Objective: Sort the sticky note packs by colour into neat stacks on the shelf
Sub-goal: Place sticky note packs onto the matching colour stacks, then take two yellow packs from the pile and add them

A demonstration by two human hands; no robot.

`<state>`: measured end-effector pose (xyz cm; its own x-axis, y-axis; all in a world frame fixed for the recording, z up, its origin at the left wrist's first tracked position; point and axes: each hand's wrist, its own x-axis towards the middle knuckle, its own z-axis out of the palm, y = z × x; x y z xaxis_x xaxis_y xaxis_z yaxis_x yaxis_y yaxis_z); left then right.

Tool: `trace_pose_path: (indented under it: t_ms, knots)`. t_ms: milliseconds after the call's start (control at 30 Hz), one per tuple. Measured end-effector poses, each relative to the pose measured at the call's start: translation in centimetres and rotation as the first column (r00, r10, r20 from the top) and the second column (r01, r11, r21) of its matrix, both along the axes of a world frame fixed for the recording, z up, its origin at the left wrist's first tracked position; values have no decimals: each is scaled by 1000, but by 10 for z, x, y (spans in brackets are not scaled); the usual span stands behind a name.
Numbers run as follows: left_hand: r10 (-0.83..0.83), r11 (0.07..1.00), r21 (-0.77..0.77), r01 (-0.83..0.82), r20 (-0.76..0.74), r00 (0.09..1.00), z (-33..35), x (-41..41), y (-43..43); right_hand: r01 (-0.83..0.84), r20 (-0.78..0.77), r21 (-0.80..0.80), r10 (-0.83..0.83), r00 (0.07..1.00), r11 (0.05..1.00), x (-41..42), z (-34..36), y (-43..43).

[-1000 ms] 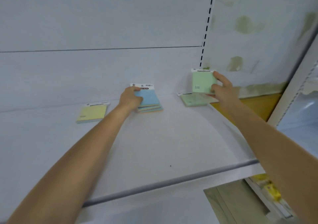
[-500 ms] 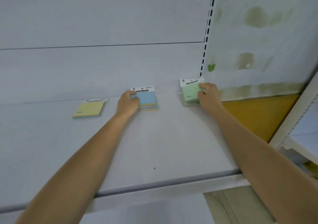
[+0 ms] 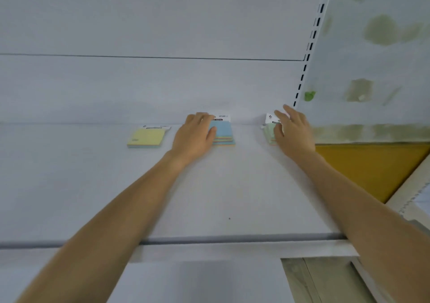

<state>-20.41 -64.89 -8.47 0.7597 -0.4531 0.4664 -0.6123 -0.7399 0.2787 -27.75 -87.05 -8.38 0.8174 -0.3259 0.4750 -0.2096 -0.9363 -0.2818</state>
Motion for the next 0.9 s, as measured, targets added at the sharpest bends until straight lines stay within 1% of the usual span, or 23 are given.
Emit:
trace_pose_path:
  t_ms: [33,100,167,233,300,367,400,500,533,567,600,633,667,767,800,833,900]
  knots:
    - [-13,998,67,12,20,1000,1,-2,6,-68,-2,-71,68,998,995,2,2,10]
    - [-50,985,168,41,53,997,0,-6,26,-176,-68,-133,168,983,975,9,4,34]
    - [-99,975,209,75,106,989,-1,-10,57,-255,-108,-181,238,965,950,20,8,63]
    - [-115,965,250,85,107,988,2,-11,94,-312,-135,-224,288,948,923,32,16,102]
    - [-85,951,307,48,110,990,6,-9,135,-374,-162,-252,342,926,893,48,23,145]
    - [-45,938,346,15,79,996,12,-7,182,-426,-167,-261,395,904,866,61,26,193]
    - [-23,934,357,-21,119,993,13,-5,207,-453,-166,-273,423,891,848,68,26,217]
    - [63,906,411,-104,112,992,14,-2,278,-537,-194,-318,500,844,782,88,22,289]
    - [88,893,425,-147,155,984,10,2,303,-557,-206,-328,518,830,763,95,21,312]
    - [74,894,424,-146,180,981,9,4,327,-574,-219,-334,531,819,748,100,20,334]
    - [101,874,461,-155,138,985,10,5,351,-591,-231,-333,544,807,735,106,19,357]
    - [154,854,480,-201,136,979,8,8,376,-608,-240,-326,559,794,723,111,18,379]
    - [194,851,463,-249,163,967,4,12,401,-628,-251,-319,576,778,710,117,17,400]
    - [234,848,453,-275,145,961,5,19,460,-686,-287,-319,623,728,654,137,13,458]
    - [248,858,424,-290,153,957,9,21,474,-698,-298,-318,632,716,641,145,13,475]
    - [282,862,386,-328,173,944,13,27,490,-708,-306,-315,638,706,632,154,13,491]
    - [358,839,358,-410,204,911,18,42,522,-722,-317,-308,648,692,620,174,15,522]
